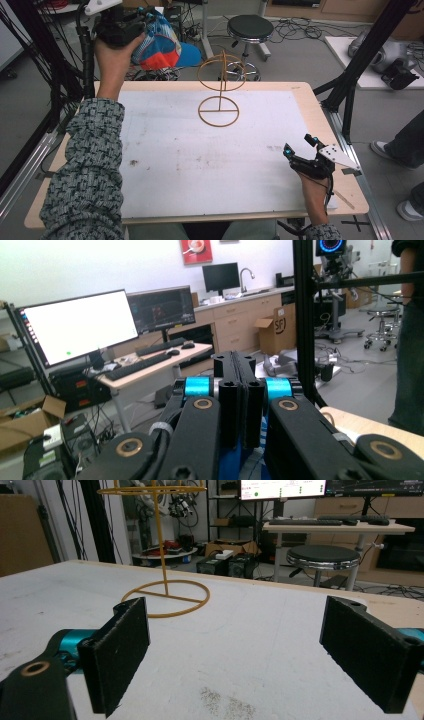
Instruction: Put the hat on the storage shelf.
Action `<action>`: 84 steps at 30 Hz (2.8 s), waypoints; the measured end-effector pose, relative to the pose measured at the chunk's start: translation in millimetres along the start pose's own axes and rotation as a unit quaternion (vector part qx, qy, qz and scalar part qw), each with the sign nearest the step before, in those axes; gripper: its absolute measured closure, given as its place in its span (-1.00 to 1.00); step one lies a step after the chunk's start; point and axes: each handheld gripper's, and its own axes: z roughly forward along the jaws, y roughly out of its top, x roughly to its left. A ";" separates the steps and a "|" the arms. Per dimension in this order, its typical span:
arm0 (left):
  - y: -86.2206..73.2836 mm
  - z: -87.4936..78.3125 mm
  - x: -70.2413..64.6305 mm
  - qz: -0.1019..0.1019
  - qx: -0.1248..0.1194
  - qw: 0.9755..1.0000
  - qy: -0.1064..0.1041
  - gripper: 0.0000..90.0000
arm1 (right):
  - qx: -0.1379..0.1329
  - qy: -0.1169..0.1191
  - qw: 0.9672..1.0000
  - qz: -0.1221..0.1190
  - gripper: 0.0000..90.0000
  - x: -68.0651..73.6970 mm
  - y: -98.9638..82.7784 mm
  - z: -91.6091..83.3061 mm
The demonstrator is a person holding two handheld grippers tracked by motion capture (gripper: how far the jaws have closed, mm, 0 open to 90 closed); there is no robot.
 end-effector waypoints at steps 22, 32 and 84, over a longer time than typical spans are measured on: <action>16.2 46.9 -7.1 -0.020 -0.027 0.998 -0.044 0.98 | 0.003 0.000 1.000 0.000 -0.74 -0.3 -0.3 0.8; 10.7 71.8 -20.4 -0.023 -0.018 0.997 -0.065 0.98 | 0.004 0.000 1.000 -0.001 -0.74 -1.2 -0.3 -1.1; -61.1 138.1 -59.7 -0.020 0.153 0.977 -0.149 0.97 | 0.004 0.007 1.000 0.003 -0.74 -1.7 -0.7 2.7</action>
